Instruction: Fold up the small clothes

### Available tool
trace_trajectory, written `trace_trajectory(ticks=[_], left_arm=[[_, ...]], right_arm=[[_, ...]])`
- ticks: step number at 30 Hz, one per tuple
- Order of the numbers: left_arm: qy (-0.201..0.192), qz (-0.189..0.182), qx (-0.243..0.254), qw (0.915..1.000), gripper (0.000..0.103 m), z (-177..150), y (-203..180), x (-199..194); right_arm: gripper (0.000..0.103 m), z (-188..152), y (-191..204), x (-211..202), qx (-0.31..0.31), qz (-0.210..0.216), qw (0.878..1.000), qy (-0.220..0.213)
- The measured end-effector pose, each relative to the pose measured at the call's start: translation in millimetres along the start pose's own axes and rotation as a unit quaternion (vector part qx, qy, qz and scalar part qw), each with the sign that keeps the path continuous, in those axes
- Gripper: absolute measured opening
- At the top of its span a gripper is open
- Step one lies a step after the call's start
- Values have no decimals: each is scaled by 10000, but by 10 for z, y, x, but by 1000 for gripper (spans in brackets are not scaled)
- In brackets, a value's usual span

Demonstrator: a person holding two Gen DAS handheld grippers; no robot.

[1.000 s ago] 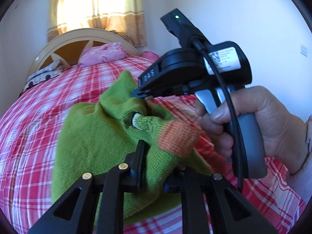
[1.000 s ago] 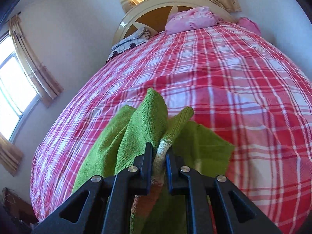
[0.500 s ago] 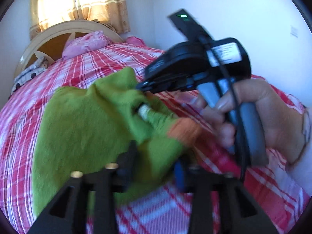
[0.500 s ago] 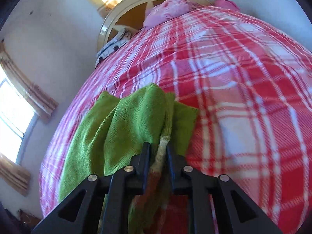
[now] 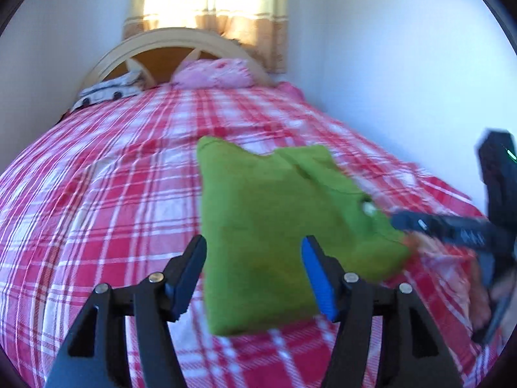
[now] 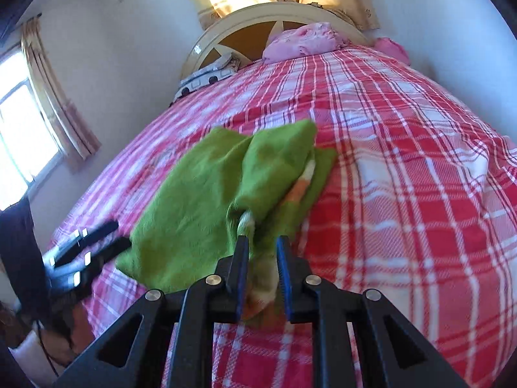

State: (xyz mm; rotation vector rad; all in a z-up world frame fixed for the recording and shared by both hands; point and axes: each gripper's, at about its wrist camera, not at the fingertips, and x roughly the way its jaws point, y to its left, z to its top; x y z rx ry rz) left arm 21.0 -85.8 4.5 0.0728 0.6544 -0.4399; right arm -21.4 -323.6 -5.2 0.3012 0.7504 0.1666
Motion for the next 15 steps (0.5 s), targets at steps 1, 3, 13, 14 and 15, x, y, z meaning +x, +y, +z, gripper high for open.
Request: trace_trajectory(ticks=[1, 3, 13, 14, 15], left_arm=[[128, 86, -59, 9999, 64, -15, 27, 71], [428, 71, -265, 9987, 64, -94, 105, 219], [823, -61, -744, 9938, 72, -261, 240, 253], [788, -100, -767, 9939, 72, -232, 248, 211], [723, -84, -770, 9944, 72, -194, 273, 167]], right_arm=[[17, -48, 26, 58, 30, -23, 10000, 89], [11, -163, 39, 166, 84, -72, 9995, 291], [10, -360, 119, 13, -47, -296, 9980, 565], [10, -294, 161, -53, -130, -314, 9982, 495], [10, -244, 197, -106, -196, -308, 9986, 375]])
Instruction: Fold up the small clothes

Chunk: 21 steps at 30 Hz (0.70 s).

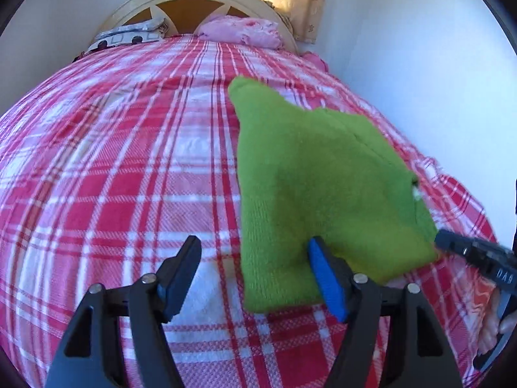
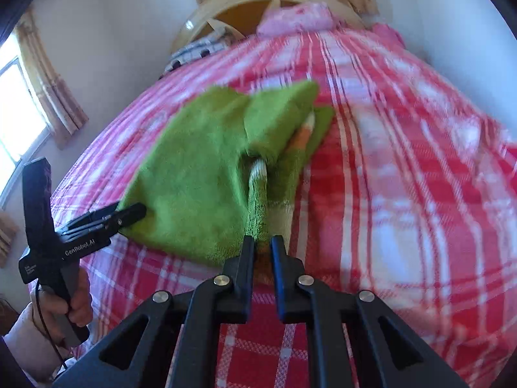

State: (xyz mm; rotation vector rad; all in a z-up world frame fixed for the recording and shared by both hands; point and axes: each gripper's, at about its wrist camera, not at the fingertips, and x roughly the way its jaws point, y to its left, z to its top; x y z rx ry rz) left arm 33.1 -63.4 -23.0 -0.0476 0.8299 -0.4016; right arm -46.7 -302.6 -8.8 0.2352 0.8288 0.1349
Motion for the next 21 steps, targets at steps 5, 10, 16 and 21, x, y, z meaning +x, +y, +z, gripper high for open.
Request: trace_trajectory(ticks=[5, 10, 16, 21], left_arm=[[-297, 146, -58, 9994, 71, 336, 14, -78], [-303, 232, -66, 9992, 71, 561, -76, 114], [31, 111, -446, 9989, 86, 361, 76, 390], [9, 99, -376, 9992, 88, 489, 93, 290]], right_arm=[[10, 470, 192, -90, -314, 124, 9972, -660], [10, 733, 304, 388, -490, 82, 9977, -470], [1, 423, -33, 704, -199, 27, 9998, 39], [1, 485, -26, 579, -211, 135, 9996, 92]])
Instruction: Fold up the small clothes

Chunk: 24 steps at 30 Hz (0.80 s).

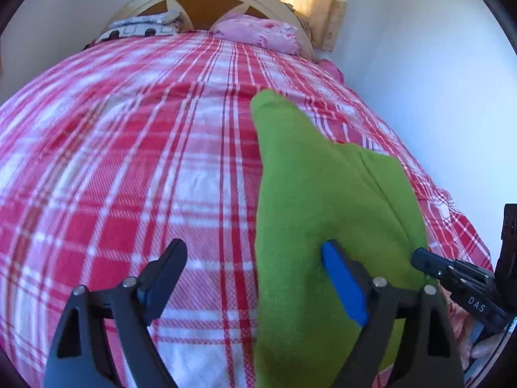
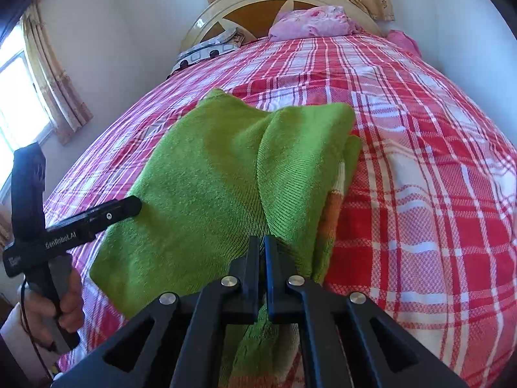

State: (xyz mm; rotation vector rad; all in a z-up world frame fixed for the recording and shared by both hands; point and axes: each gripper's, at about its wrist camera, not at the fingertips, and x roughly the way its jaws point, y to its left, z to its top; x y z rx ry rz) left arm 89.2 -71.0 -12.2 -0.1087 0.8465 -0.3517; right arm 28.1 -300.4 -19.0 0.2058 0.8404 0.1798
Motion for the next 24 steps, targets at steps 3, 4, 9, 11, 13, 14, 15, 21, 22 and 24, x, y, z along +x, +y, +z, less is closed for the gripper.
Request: trace_trajectory(ticks=[3, 4, 9, 11, 13, 14, 15, 21, 22, 24], left_arm=[[-320, 149, 221, 9991, 88, 232, -73, -101], [-378, 173, 280, 9987, 88, 327, -103, -94], [-317, 580, 674, 9955, 88, 769, -423, 230], [-153, 672, 750, 9948, 88, 830, -513, 450], [46, 825, 851, 9929, 88, 801, -561, 676], [189, 943, 888, 9914, 88, 769, -570, 791], [302, 989, 878, 9908, 89, 725, -560, 870], [314, 986, 848, 9910, 94, 637, -519, 992], [312, 1001, 853, 9908, 94, 632, -522, 1002], [267, 1040, 842, 9906, 97, 615, -531, 1013]], right_arm=[[1, 194, 30, -149, -108, 9, 9991, -420], [1, 278, 23, -178, -119, -26, 9983, -567], [1, 833, -33, 78, -216, -426, 9962, -724], [1, 974, -67, 297, -325, -615, 9957, -614], [1, 1043, -204, 604, -358, -932, 9944, -347], [1, 1010, -293, 750, -360, -1140, 9927, -178], [1, 965, -380, 898, -365, -1342, 9903, 38], [1, 858, -682, 906, 153, -958, 9953, 2], [1, 851, -682, 897, 152, -955, 9953, -28], [1, 823, -625, 881, 77, -1030, 9946, -76]])
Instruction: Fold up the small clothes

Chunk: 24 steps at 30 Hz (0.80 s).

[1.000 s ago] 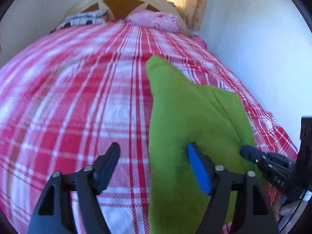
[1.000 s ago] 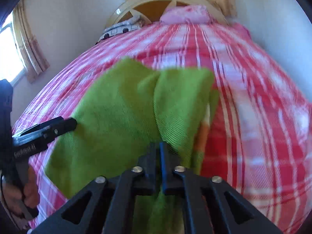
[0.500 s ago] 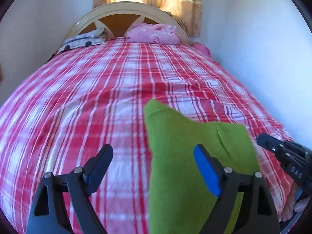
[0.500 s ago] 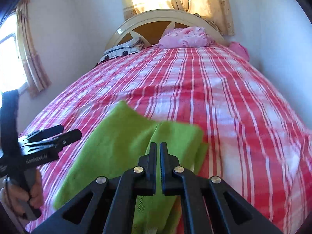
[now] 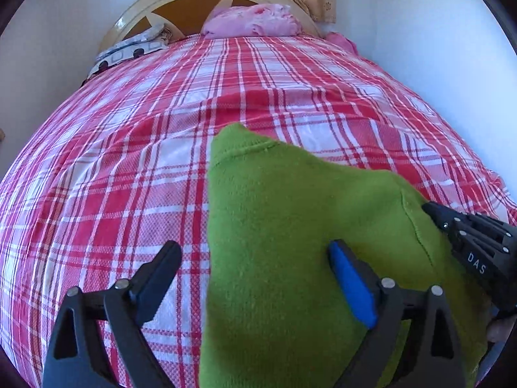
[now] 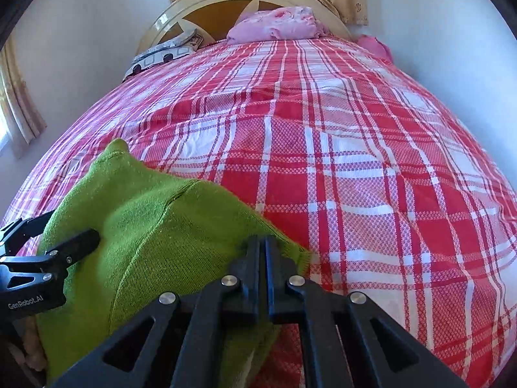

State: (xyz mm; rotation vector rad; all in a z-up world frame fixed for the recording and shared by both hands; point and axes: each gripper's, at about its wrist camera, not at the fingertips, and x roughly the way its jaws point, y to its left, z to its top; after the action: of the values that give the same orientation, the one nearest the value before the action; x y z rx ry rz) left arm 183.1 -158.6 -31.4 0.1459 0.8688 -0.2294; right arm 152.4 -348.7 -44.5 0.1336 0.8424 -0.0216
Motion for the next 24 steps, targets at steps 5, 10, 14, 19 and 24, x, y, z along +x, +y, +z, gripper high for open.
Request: trace_trajectory(ticks=[5, 10, 14, 19, 24], left_arm=[[-37, 20, -14, 10000, 98, -4, 6, 2], [-74, 80, 33, 9999, 98, -15, -15, 0], [-116, 178, 61, 9998, 99, -33, -23, -11], [-113, 199, 45, 9997, 100, -36, -22, -12], [-122, 207, 50, 9997, 100, -41, -24, -16]], right_arm=[[1, 1, 43, 79, -149, -188, 9997, -47], [1, 25, 11, 106, -49, -119, 9999, -8], [5, 11, -70, -156, 430, -154, 9987, -235], [5, -329, -194, -637, 1171, 575, 9893, -660], [6, -629, -368, -532, 1642, 582, 9841, -351]])
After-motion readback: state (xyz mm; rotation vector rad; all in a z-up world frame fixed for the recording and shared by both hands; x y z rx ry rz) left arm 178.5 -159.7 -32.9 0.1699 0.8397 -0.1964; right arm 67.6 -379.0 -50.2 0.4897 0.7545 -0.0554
